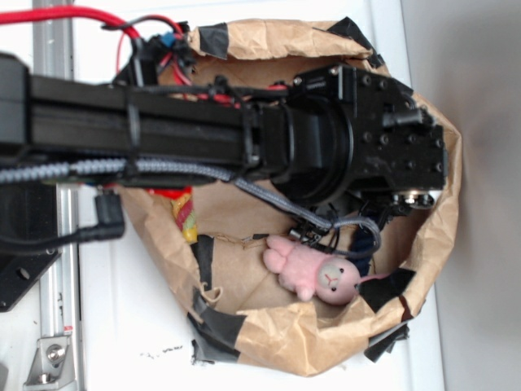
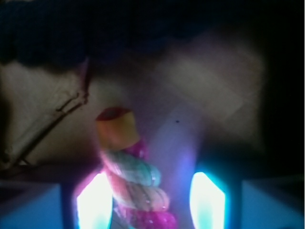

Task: Grab the multicolored rope.

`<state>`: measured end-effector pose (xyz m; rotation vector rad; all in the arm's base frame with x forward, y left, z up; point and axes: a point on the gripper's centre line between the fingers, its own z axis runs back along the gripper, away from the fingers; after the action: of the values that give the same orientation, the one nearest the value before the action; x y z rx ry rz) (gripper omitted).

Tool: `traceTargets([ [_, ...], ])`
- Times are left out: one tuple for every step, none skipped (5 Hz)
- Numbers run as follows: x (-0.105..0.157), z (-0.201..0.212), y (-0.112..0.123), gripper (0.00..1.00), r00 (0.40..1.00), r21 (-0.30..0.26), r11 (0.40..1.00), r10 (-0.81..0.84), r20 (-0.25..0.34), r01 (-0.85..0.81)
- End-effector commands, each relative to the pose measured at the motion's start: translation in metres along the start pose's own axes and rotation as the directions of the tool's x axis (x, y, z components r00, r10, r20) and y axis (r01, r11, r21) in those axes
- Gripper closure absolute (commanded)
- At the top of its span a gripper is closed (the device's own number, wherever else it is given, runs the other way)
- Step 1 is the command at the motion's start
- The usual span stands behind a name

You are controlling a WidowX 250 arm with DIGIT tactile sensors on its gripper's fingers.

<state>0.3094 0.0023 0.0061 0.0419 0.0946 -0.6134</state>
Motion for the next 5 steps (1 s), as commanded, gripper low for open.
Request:
traceTargets([
  [-0.001,-0.009,-0.014,1.00,1.000,0.013,1.000,-0.013,0.005,0.013],
  [-0.015,0.023,-0.011,1.00,0.995,0.106,0.991,0.069,0.070,-0.076],
  [-0.024,0.071,-0.017,1.00,0.968,0.061,0.979,0.181,0.173,-0.193],
  [-0.036,0.121,-0.014,1.00,0.937,-0.082,0.940,0.339,0.090,-0.332],
  [-0.043,0.149,-0.012,1.00,0.921,-0.075,0.923,0.383,0.077,-0.378],
])
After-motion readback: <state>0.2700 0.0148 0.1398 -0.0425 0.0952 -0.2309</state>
